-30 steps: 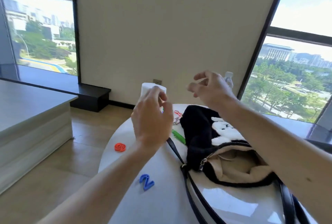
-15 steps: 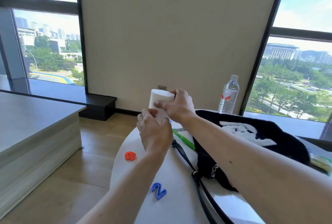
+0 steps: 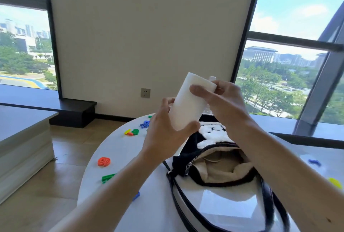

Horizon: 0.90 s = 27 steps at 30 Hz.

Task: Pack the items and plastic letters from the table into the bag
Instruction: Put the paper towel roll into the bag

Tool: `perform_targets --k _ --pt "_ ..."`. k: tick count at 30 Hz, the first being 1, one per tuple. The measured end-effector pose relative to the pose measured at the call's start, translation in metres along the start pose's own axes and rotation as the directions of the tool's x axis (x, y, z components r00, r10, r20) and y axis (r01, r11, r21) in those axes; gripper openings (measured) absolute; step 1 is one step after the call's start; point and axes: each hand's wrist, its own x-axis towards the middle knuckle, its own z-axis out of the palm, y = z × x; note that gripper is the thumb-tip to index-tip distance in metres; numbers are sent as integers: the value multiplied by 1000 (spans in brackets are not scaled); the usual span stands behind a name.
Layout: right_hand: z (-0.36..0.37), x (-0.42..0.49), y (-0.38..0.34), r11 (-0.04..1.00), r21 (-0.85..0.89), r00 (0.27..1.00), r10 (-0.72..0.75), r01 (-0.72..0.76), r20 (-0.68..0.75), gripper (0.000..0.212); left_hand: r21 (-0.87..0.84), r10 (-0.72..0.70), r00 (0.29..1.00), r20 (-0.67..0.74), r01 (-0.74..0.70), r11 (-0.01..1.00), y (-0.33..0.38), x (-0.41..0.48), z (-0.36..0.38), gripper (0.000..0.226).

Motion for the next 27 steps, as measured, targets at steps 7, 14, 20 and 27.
perform_targets --k 7,14,20,27 --pt "-73 -23 23 981 132 989 146 -145 4 97 -25 49 996 78 -47 999 35 -15 36 69" --pt "-99 -47 51 882 407 908 54 -238 416 61 -361 120 958 260 -19 932 47 -22 65 67" --pt "-111 -47 57 932 323 952 68 -168 299 40 -211 160 952 261 -106 972 41 -22 76 69" --pt "-138 -49 64 952 268 988 157 -149 -7 33 168 184 930 318 -246 955 18 -16 65 17"
